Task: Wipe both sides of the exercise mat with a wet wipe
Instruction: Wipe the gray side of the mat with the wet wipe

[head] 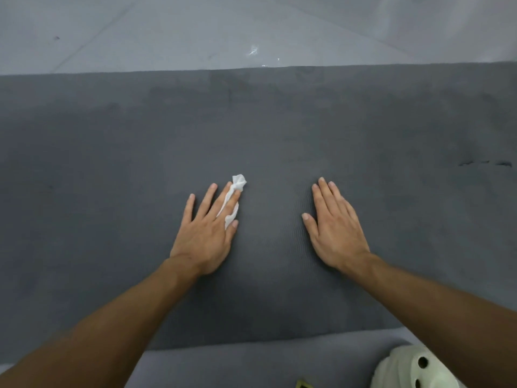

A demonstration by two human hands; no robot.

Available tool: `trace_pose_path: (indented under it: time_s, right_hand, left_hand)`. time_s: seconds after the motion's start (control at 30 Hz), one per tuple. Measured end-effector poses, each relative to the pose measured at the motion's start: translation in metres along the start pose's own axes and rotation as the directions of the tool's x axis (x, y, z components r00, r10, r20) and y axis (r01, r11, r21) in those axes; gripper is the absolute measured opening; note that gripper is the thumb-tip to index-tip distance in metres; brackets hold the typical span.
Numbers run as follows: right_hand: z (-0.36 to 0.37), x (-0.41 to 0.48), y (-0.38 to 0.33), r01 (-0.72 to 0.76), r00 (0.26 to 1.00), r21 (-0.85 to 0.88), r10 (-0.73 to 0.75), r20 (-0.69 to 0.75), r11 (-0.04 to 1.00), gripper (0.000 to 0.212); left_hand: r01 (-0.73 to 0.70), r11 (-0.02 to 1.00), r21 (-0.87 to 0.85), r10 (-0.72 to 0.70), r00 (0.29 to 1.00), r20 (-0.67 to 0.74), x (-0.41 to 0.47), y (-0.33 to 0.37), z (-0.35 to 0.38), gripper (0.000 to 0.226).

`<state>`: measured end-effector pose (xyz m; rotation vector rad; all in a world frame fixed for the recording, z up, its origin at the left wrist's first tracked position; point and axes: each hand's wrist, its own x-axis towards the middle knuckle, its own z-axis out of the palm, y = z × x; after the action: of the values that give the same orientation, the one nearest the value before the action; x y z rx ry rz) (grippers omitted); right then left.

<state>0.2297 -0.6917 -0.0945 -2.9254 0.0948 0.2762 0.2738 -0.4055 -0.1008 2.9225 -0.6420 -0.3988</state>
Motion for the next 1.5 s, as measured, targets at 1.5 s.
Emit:
trace_pose_path:
  time_s: [1.5]
  right_hand:
    - [0.032,0.046,-0.213,0.659,0.749,-0.041,-0.651,0.123,0.751,0.069]
  left_hand:
    - [0.405,0.911,-0.074,-0.409,0.912,-0.047,-0.133,-0.055,0.02,0.063]
